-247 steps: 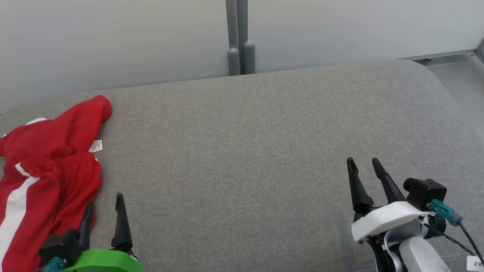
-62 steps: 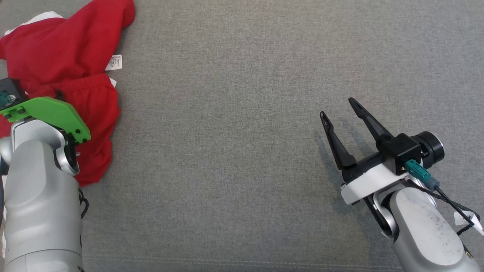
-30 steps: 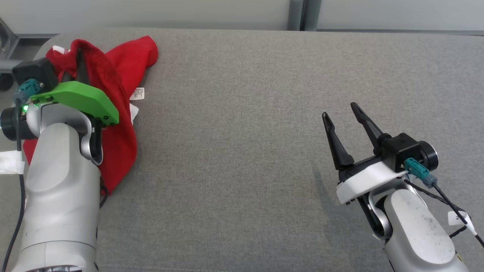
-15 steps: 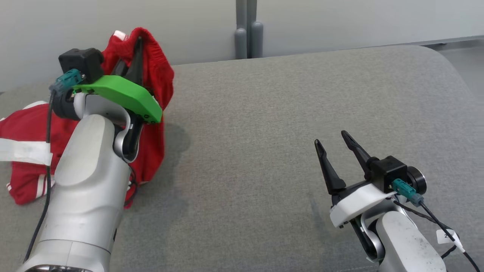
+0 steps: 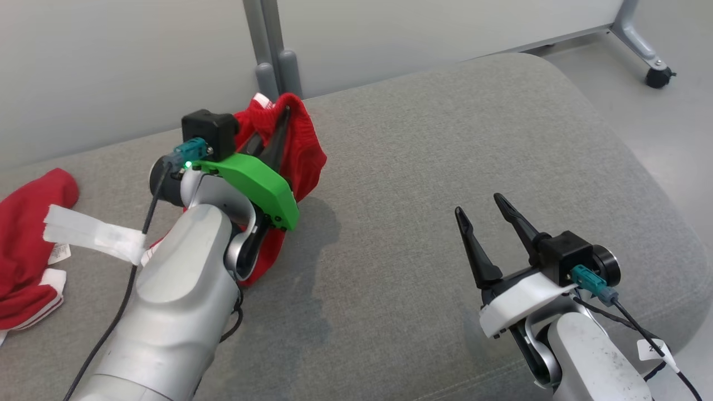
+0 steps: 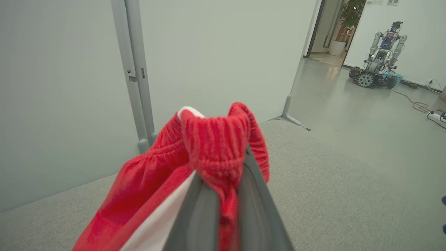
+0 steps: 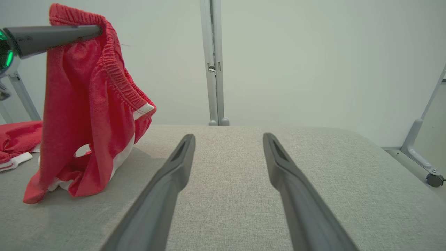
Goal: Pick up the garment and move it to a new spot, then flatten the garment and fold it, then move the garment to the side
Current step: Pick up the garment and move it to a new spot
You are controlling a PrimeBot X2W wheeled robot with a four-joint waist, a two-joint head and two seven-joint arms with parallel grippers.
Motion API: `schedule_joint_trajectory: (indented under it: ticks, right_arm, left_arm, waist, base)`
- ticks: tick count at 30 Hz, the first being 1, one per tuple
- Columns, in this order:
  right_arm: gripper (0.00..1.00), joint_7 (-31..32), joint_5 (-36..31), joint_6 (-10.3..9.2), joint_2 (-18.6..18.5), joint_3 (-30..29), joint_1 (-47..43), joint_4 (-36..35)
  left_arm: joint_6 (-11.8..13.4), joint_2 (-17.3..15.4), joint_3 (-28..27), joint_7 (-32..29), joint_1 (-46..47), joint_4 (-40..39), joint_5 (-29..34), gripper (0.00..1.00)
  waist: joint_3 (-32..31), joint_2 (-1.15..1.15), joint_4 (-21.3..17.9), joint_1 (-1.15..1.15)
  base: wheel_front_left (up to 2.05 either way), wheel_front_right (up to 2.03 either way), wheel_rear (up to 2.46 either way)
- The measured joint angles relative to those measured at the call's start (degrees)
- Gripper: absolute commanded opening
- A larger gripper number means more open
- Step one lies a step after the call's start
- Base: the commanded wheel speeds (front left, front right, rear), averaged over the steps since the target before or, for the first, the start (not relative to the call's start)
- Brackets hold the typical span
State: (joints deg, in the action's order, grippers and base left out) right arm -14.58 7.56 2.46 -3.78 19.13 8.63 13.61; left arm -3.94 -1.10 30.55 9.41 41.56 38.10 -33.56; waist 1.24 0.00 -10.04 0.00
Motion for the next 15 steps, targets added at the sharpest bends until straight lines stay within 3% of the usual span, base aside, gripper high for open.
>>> schedule_joint_trajectory:
  ticks: [10,12,14,15]
  right_arm:
    - [1.00,0.00,0.38,0.15,0.26,1.43,0.74,-0.86]
    - [1.00,0.00,0.79,0.15,0.27,1.49,1.49,-1.08]
    - [1.00,0.00,1.24,0.15,0.27,1.48,1.93,-1.26]
    - [1.00,0.00,1.37,0.14,0.30,1.47,2.03,-1.26]
  left_arm:
    - [6.09,-0.09,6.65,-0.88,-1.25,0.65,-0.52,0.03]
    - [7.00,-0.10,7.22,-0.88,-1.53,1.51,-0.43,0.20]
    - [7.62,-0.18,8.01,-0.88,-1.66,2.09,-0.46,0.44]
    - [7.76,-0.25,8.42,-0.88,-1.66,2.15,-0.46,0.78]
  waist:
    - [2.72,0.00,-6.96,0.00]
    - [3.57,0.00,-8.27,0.00]
    - [4.51,0.00,-9.47,0.00]
    - [5.03,0.00,-10.03,0.00]
  base:
    - [0.00,0.00,0.00]
    - [0.00,0.00,0.00]
    - [0.00,0.00,0.00]
    - [0.00,0.00,0.00]
